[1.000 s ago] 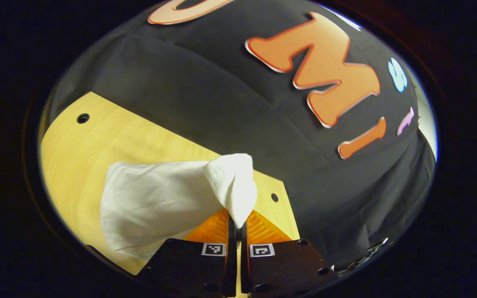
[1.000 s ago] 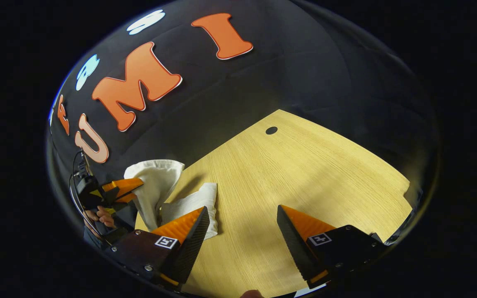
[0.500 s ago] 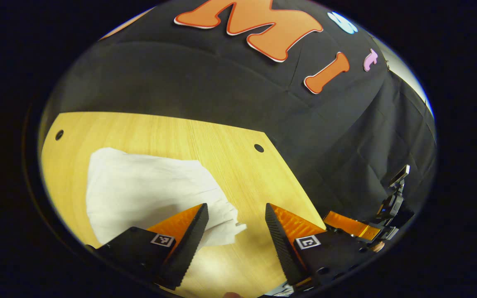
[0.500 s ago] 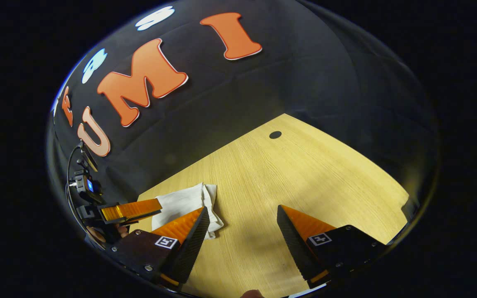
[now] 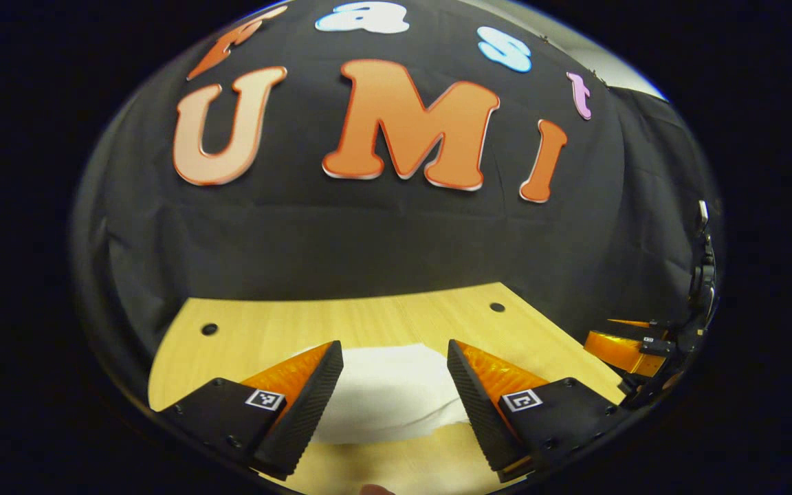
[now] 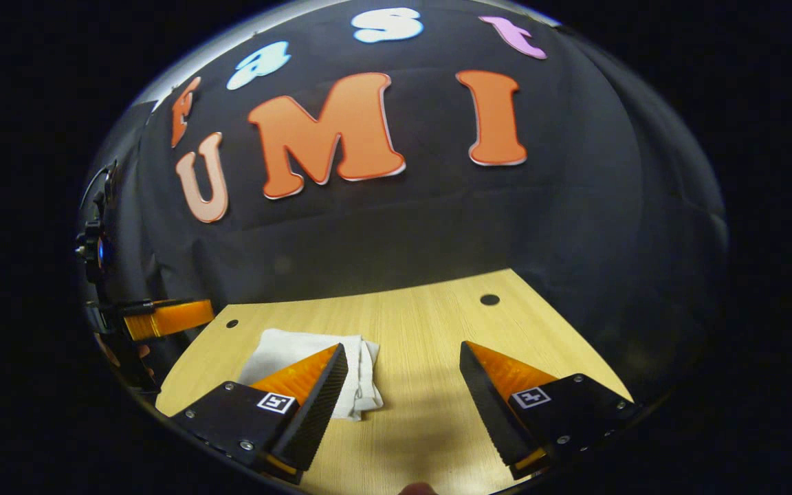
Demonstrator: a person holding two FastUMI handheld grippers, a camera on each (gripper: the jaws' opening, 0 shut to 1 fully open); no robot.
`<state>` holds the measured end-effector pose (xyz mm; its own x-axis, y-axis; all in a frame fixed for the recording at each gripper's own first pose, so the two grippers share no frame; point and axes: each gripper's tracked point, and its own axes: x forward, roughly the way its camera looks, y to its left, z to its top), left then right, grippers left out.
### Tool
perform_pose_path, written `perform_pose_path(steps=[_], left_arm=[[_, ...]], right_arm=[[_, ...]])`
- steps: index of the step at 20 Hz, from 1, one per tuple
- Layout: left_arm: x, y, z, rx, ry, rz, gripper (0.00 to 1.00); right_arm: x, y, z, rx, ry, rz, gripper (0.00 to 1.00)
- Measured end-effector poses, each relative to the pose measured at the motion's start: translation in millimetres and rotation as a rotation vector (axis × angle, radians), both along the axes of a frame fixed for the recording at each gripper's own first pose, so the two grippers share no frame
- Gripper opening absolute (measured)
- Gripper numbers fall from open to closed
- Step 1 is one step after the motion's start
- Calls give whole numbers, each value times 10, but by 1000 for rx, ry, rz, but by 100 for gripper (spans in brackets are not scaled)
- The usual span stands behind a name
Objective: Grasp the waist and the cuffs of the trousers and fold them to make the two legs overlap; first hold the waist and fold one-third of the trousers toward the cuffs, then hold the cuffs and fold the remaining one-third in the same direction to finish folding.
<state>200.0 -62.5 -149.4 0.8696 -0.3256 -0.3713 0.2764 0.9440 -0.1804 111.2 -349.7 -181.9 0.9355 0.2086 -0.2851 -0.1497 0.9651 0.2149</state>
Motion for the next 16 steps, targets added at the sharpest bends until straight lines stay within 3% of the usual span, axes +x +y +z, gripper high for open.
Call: perform_pose_path(steps=[6,10,16], left_arm=[[-366,521,768,17,-226,202,99],[-552,640,998,55,-321,257,96],[-510,718,1013,30,-299,274,99]], right_arm=[[-41,439,375,2,-92,109,98],[-33,540,444,-3,-110,140,98],[34,561,542,-91,-124,151,99]])
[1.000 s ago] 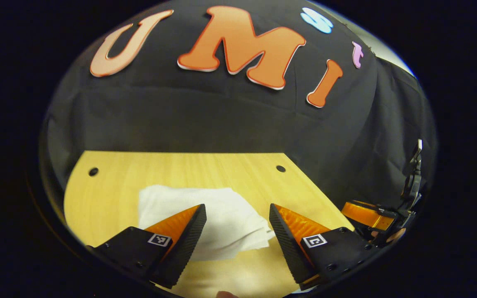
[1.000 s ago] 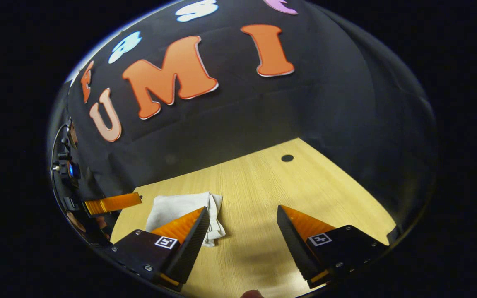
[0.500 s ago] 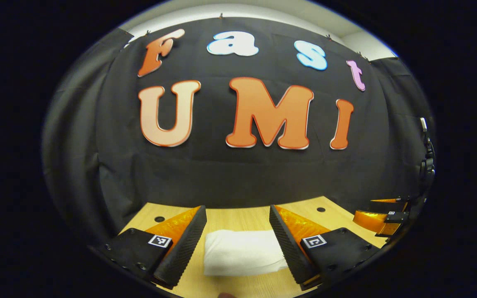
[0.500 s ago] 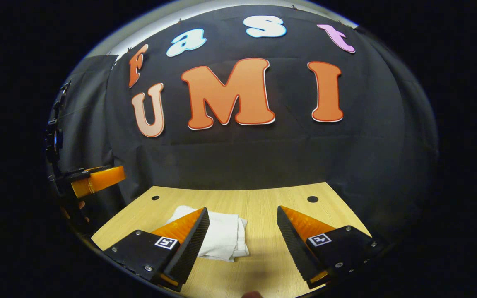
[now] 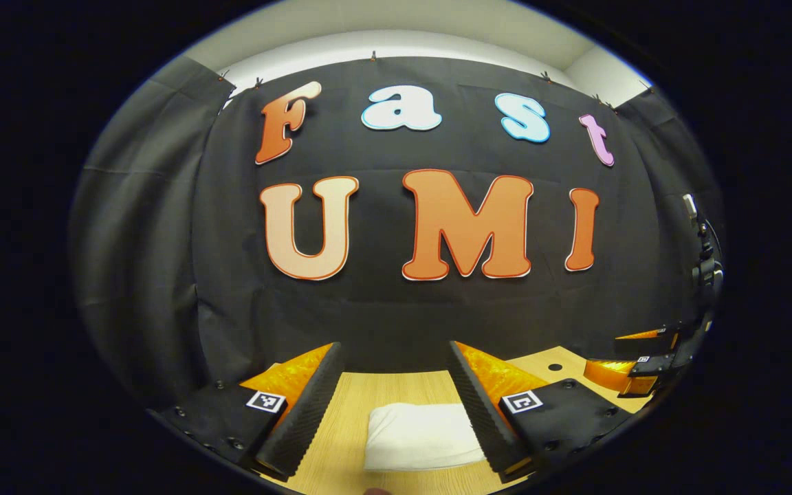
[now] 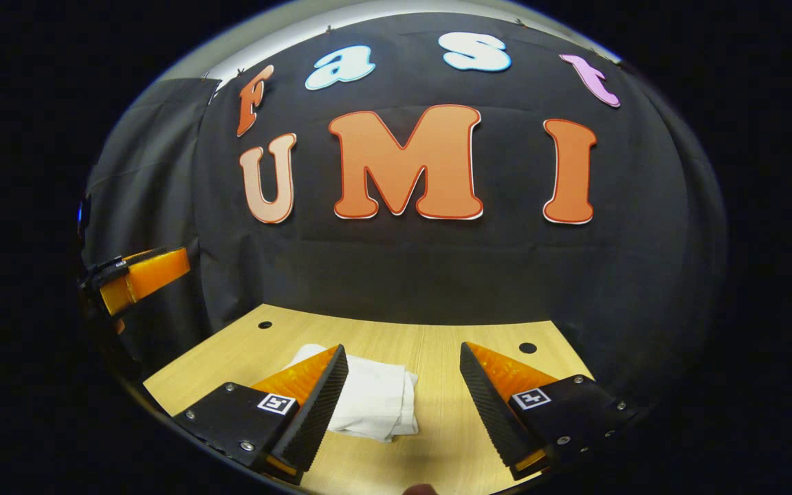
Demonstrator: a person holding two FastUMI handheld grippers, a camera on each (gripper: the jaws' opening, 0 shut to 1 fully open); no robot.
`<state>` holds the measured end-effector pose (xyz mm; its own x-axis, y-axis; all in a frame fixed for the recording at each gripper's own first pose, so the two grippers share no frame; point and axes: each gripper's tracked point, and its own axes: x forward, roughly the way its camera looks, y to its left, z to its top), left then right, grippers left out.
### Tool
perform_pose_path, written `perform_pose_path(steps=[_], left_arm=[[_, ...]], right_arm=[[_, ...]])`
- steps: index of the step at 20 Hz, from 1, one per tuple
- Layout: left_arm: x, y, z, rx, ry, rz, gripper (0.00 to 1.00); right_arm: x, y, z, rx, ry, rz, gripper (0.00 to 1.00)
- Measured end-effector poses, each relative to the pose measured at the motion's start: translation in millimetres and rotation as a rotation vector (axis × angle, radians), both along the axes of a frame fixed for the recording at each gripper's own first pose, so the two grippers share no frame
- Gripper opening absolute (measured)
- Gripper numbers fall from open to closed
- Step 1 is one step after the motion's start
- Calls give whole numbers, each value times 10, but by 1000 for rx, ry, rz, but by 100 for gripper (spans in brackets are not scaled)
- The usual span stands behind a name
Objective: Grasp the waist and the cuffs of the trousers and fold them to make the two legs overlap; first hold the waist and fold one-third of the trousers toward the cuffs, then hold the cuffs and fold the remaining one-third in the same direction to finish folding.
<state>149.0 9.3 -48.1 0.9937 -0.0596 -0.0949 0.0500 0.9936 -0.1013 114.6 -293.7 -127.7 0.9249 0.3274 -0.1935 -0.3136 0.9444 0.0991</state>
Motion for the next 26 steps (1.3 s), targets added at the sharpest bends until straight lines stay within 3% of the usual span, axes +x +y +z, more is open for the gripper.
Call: perform_pose_path(steps=[7,9,16,20,26], left_arm=[[246,206,360,3,-59,7,99],[259,186,334,3,-48,0,96],[215,115,221,58,-45,5,100],[252,149,183,15,-29,21,98],[283,141,194,25,-42,22,99]], right_arm=[[76,203,339,0,-49,21,98],[86,221,313,-5,-53,19,98],[87,140,211,-34,-73,5,98],[110,152,231,-23,-83,5,99],[148,137,297,-42,-142,14,99]])
